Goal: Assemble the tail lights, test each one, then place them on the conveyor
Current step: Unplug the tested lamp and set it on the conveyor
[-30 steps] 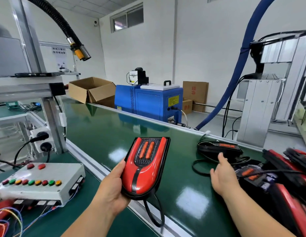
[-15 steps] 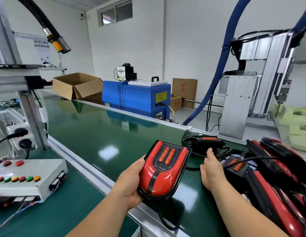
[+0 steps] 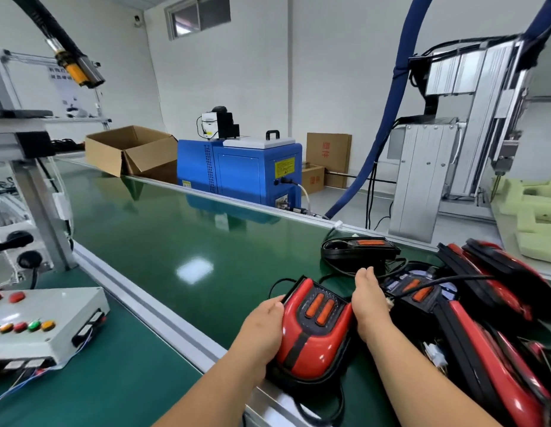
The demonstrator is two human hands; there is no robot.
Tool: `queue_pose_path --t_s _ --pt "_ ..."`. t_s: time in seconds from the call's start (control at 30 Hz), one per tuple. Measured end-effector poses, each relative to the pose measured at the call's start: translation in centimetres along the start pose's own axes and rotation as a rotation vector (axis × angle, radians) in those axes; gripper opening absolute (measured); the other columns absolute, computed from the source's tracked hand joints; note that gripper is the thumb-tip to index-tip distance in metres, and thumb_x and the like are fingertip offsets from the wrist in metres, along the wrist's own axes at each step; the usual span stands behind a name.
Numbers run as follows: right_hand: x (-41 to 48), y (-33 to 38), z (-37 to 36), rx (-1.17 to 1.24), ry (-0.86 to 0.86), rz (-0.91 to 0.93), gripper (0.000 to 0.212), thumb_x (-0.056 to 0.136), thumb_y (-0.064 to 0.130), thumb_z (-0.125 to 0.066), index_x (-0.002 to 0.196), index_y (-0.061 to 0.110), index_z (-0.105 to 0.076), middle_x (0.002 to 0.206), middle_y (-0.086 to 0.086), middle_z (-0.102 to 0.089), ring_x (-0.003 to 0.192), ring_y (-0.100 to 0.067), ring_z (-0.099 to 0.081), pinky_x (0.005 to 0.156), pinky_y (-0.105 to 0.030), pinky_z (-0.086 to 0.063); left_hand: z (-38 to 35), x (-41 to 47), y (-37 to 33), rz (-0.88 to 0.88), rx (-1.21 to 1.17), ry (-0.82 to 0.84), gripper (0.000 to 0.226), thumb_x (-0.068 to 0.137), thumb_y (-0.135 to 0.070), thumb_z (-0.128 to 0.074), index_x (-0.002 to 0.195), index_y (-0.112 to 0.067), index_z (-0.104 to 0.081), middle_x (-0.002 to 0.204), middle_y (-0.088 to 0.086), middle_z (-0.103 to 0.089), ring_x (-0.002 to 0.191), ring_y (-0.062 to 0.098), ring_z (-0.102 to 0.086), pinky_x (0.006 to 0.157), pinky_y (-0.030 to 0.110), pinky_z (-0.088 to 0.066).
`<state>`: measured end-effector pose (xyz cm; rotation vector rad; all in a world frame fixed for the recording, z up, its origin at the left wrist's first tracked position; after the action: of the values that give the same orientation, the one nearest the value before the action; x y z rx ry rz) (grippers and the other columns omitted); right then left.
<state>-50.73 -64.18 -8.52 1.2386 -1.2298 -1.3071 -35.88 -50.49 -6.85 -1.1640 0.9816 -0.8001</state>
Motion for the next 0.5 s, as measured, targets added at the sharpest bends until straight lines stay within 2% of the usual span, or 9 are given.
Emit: queue_pose_path --t_s 0.07,0.13,0.23,0.3,0.33,0.4,0.43,0.5 --pt "-0.1 0.2 0.0 -0.019 -0.013 0.014 0.054 0.106 0.040 -0.028 0.156 0.021 -0.018 0.162 0.000 -0.020 0.147 -0.021 -0.021 0.117 -0.035 -0.016 -0.8 -0.4 0.2 -0.011 0.171 -0.108 0.039 0.101 -0.032 -0.026 0.128 -0.038 -0.054 0.126 0.000 -0.060 0.123 0.021 -0.045 0.103 0.030 -0.036" --pt "-0.3 0.3 0.0 -0.039 -0.016 0.016 0.054 0.106 0.040 -0.027 0.155 0.019 -0.020 0.161 0.000 -0.022 0.147 -0.021 -0.021 0.117 -0.034 -0.016 -0.8 -0.8 0.2 0.015 0.305 -0.158 0.040 0.101 -0.034 -0.023 0.130 -0.045 -0.048 0.126 -0.005 -0.058 0.127 0.022 -0.032 0.094 0.028 -0.028" --pt "-0.6 0.5 0.2 -0.059 -0.012 0.018 0.055 0.105 0.043 -0.027 0.155 0.020 -0.021 0.161 0.000 -0.023 0.147 -0.020 -0.022 0.117 -0.034 -0.016 -0.5 -0.2 0.2 -0.013 0.266 -0.052 0.041 0.101 -0.028 -0.026 0.124 -0.037 -0.058 0.129 -0.002 -0.061 0.128 0.024 -0.043 0.108 0.036 -0.034" --pt "-1.0 0.5 0.2 -0.056 0.015 0.006 0.056 0.104 0.048 -0.027 0.155 0.025 -0.022 0.160 0.002 -0.025 0.147 -0.021 -0.023 0.117 -0.037 -0.018 0.0 0.1 -0.3 -0.014 0.171 0.000 0.040 0.102 -0.020 -0.029 0.106 -0.033 -0.067 0.121 0.004 -0.065 0.122 0.023 -0.053 0.107 0.041 -0.041" --pt "-1.2 0.5 0.1 -0.065 0.042 0.005 0.058 0.103 0.053 -0.026 0.155 0.027 -0.022 0.160 0.002 -0.025 0.146 -0.021 -0.024 0.118 -0.039 -0.018 0.3 0.3 -0.6 0.001 0.122 0.001 0.039 0.103 -0.018 -0.031 0.106 -0.031 -0.067 0.116 0.005 -0.067 0.115 0.022 -0.058 0.103 0.041 -0.045" --pt "-1.5 0.5 -0.3 -0.117 0.096 0.014 0.063 0.099 0.061 -0.023 0.154 0.031 -0.022 0.160 0.001 -0.027 0.146 -0.023 -0.025 0.119 -0.043 -0.020 0.9 0.9 -0.7 0.020 0.082 0.002 0.035 0.104 -0.017 -0.033 0.121 -0.023 -0.063 0.110 0.006 -0.069 0.105 0.022 -0.064 0.098 0.040 -0.050" --pt "-1.6 0.5 -0.4 -0.150 0.115 0.018 0.066 0.098 0.063 -0.021 0.154 0.030 -0.023 0.160 0.000 -0.027 0.146 -0.024 -0.025 0.119 -0.045 -0.021 1.1 1.1 -0.5 0.022 0.086 0.016 0.035 0.104 -0.018 -0.033 0.127 -0.021 -0.060 0.114 0.006 -0.067 0.108 0.022 -0.063 0.099 0.041 -0.050" --pt "-1.6 0.5 -0.6 -0.196 0.137 0.011 0.070 0.095 0.067 -0.019 0.154 0.028 -0.025 0.159 -0.001 -0.028 0.146 -0.025 -0.026 0.119 -0.046 -0.020 1.3 1.3 0.0 0.028 0.114 0.045 0.038 0.104 -0.024 -0.033 0.135 -0.024 -0.053 0.137 0.008 -0.055 0.128 0.023 -0.051 0.108 0.045 -0.041"
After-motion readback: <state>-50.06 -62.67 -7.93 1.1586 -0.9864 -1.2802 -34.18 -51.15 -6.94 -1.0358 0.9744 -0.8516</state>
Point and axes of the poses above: each hand's wrist, its own x-axis towards the middle knuckle, its own z-axis out of the back of the hand, y = z × x, the point moved 1 cm from there along x, towards the middle knuckle
